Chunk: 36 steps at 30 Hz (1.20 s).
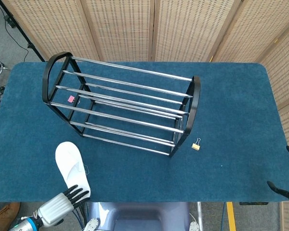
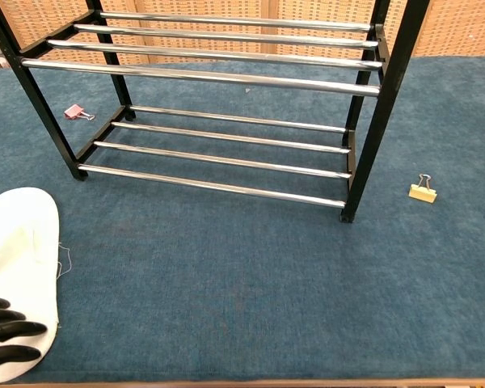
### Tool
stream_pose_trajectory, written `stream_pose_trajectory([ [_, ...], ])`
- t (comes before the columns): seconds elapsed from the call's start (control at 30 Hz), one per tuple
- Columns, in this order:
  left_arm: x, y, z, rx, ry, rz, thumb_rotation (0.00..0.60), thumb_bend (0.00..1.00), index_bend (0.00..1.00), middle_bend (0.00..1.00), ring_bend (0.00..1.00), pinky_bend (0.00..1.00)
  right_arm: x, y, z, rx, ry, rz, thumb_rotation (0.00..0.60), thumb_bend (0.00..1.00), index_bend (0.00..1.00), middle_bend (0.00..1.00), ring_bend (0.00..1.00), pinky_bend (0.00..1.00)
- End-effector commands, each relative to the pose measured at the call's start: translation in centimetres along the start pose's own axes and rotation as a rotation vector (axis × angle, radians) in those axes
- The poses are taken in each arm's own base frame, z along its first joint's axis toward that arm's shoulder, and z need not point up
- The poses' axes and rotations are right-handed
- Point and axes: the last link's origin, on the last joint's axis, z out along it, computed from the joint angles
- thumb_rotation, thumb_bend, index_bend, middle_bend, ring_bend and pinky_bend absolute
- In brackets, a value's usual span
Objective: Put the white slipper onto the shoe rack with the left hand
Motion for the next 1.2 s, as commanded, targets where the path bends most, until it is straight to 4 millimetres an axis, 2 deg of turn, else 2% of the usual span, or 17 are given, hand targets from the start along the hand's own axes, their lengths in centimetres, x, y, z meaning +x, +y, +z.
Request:
stream_pose_trajectory([
  [0.03,-0.7,-1.1,-1.9,0.022,0.003,-0.039,0.6,0.2,0.0,0.0,0.0,0.0,0.0,0.0,0.0,0.0,0.0,-0.001,0.6,0.0,0.0,0.0,0.0,0.0],
  [0.2,-1.6,-2.9,-4.3,0.096,0.005,-0.064,0.6,0.22,0.0,0.0,0.0,0.02,-0.1,-0.1,0.1,-0.002,0.009,-0.008,0.6,0.0,0.0,0.0,0.0,0.0],
  [0.27,-1.4,-3.3,-4.8,0.118,0.039,-0.102,0.6,0.22,0.0,0.0,0.0,0.03,-0.2,-0.2,0.0,0.0,0.008,-0.009,0.6,0.0,0.0,0.0,0.0,0.0],
  [0.5,0.9,-3.8,-4.6,0.22,0.349,-0.194,0.6,0.21,0.0,0.0,0.0,0.05,-0.5,-0.4,0.0,0.006,-0.002,-0.017,0.6,0.0,0.0,0.0,0.0,0.0],
  [0.6,2.0,-4.1,-3.0,0.368,0.483,-0.232,0.6,0.21,0.0,0.0,0.0,0.1,-0.5,-0.5,-0.1,0.009,-0.006,-0.017,0.6,0.0,0.0,0.0,0.0,0.0],
  [0.7,2.8,-4.0,-0.9,0.482,0.489,-0.313,0.6,0.21,0.0,0.0,0.0,0.11,-0.4,-0.4,0.0,0.01,-0.003,-0.011,0.6,0.0,0.0,0.0,0.0,0.0],
  [0.9,4.3,-4.1,2.4,0.562,0.478,-0.406,0.6,0.21,0.0,0.0,0.0,0.11,-0.2,-0.2,-0.1,0.013,-0.005,0.002,0.6,0.0,0.0,0.0,0.0,0.0],
  [1.2,3.9,-3.3,6.8,0.601,0.451,-0.498,0.6,0.2,0.0,0.0,0.0,0.12,-0.2,-0.2,-0.1,0.014,-0.012,0.005,0.6,0.0,0.0,0.0,0.0,0.0],
])
